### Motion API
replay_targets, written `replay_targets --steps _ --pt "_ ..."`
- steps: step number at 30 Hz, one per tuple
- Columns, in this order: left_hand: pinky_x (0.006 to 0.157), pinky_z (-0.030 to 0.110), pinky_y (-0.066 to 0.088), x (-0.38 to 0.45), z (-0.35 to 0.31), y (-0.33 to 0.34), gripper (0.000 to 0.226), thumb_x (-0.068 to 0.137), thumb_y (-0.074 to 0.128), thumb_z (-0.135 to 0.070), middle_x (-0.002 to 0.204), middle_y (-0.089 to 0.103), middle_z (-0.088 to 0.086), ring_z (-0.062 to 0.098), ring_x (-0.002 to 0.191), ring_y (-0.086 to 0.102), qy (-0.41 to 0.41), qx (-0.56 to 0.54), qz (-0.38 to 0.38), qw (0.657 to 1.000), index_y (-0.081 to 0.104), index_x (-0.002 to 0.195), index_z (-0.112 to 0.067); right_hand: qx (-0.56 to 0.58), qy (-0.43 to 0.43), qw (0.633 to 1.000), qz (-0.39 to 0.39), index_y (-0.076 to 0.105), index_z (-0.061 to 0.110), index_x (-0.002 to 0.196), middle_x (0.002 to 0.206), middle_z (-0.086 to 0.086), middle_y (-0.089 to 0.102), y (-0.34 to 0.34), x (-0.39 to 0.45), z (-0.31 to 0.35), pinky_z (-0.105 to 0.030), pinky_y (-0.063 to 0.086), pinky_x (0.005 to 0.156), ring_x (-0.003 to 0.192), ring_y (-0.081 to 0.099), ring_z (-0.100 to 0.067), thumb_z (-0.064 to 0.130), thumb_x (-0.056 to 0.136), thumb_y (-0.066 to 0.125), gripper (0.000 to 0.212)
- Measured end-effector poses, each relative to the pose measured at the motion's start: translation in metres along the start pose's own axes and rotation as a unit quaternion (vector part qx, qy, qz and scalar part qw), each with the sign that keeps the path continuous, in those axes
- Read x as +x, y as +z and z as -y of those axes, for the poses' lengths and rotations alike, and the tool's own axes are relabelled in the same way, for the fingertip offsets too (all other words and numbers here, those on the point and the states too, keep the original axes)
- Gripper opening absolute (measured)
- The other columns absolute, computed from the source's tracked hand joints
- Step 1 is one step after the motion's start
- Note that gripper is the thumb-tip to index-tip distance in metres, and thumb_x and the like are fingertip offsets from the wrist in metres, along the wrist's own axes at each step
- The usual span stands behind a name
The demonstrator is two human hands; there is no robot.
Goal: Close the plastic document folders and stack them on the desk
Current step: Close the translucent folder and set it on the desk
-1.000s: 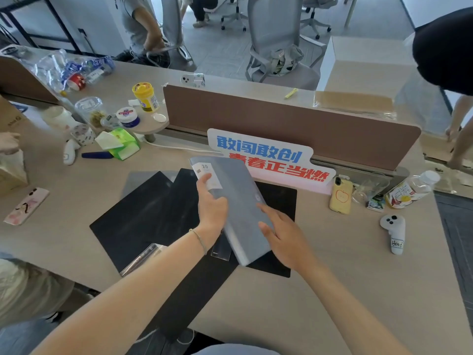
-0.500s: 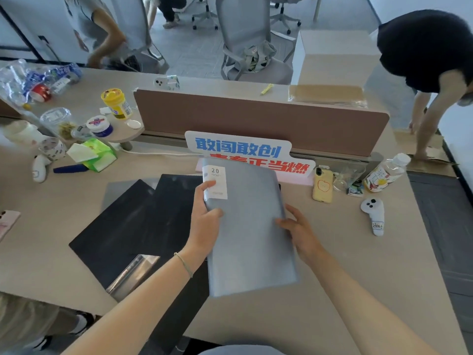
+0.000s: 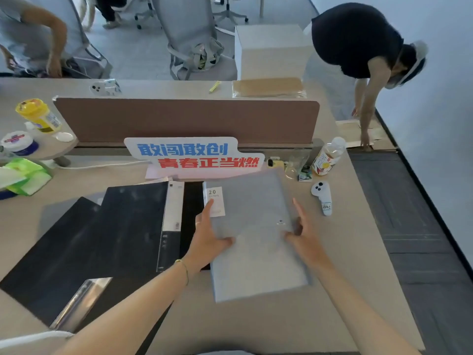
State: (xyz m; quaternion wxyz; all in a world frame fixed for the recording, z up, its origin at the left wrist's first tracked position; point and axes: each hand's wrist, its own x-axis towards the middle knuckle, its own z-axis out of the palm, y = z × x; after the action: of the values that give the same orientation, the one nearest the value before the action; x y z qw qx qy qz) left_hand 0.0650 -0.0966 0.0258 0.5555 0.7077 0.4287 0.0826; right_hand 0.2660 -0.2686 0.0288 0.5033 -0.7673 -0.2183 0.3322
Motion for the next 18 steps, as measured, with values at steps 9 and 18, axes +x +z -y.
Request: replay_targets --steps 9,18 --pt "0.114 0.029 0.034 0.012 0.015 0.114 0.134 0.066 0.088 -0.024 0.16 0.005 -0.005 0.027 0.142 0.032 -0.009 0.117 0.094 0.989 -0.008 0.158 -0.043 -0.209 0.004 0.975 -0.07 0.01 0.051 0.149 0.077 0.015 0.052 -0.072 -0.028 -0.084 -0.028 0.042 0.064 0.067 0.053 -0.017 0.008 0.086 0.064 0.094" --pt "0.107 0.035 0.042 0.011 0.033 0.195 0.132 0.077 0.084 -0.031 0.168 -0.011 0.007 0.03 0.151 0.022 -0.023 0.237 0.127 0.963 -0.023 0.152 -0.05 -0.279 0.075 0.957 -0.029 0.035 0.034 0.149 0.105 0.004 0.048 -0.107 -0.037 -0.145 -0.032 0.047 0.076 0.091 0.061 -0.026 0.018 0.085 0.068 0.074"
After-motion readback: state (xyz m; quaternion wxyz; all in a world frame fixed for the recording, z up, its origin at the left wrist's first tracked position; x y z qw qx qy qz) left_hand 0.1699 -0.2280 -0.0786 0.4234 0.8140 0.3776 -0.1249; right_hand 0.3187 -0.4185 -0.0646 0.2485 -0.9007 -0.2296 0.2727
